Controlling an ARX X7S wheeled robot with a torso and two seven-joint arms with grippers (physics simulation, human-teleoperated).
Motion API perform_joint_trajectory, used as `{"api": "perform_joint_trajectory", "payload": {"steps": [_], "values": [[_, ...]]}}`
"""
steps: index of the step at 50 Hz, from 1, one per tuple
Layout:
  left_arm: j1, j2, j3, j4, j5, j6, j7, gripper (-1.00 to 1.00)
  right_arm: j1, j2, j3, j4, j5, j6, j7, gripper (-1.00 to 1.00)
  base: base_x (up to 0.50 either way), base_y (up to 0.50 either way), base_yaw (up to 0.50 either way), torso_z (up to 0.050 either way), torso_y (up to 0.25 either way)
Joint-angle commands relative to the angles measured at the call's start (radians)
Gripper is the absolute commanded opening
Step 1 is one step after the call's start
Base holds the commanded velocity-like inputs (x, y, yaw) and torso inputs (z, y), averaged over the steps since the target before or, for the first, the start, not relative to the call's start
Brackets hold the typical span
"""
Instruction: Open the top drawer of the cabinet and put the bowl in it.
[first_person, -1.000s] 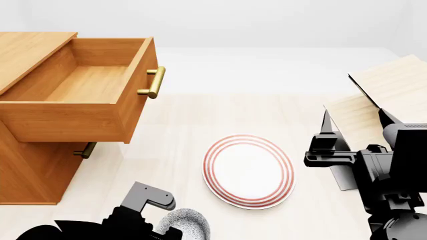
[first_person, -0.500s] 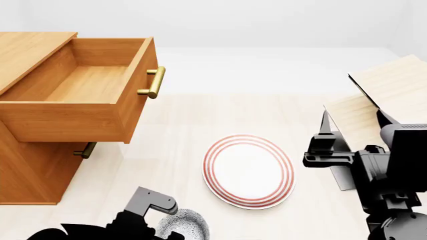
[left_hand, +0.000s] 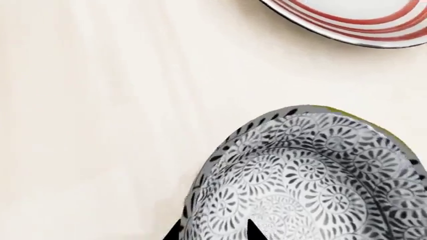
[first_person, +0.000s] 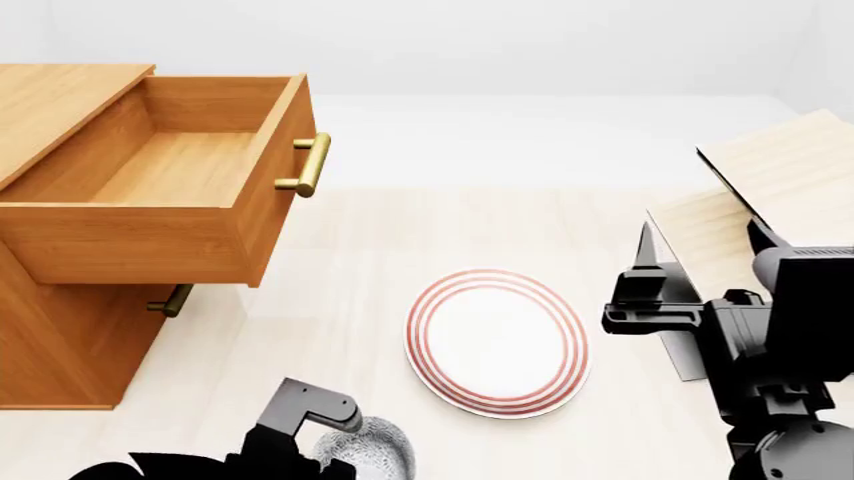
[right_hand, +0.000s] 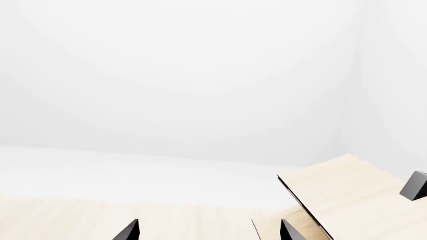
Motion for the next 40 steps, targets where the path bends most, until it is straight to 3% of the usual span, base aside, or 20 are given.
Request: {"api": "perform_joint_trajectory", "payload": {"steps": [1, 23, 40], "values": [[0.013, -0.010, 0.006, -0.005, 0.043, 0.000, -0.015, -1.00, 0.001, -0.001, -0.005, 0.004, -0.003, -0.003, -0.001, 1.00, 0.00, 0.00, 0.00, 0.000, 0.000], [0.010, -0.028, -0.036, 0.049, 0.020, 0.027, -0.045, -1.00, -0.008, 0.000, -0.006, 0.005, -0.006, -0.015, 0.000, 1.00, 0.00, 0.00, 0.00, 0.000, -0.001], [-0.033, -0.059, -0.169, 0.251, -0.177, -0.049, -0.217, -1.00, -0.012, 0.026, 0.032, -0.052, 0.046, 0.003, 0.036, 1.00, 0.00, 0.00, 0.00, 0.000, 0.000]]}}
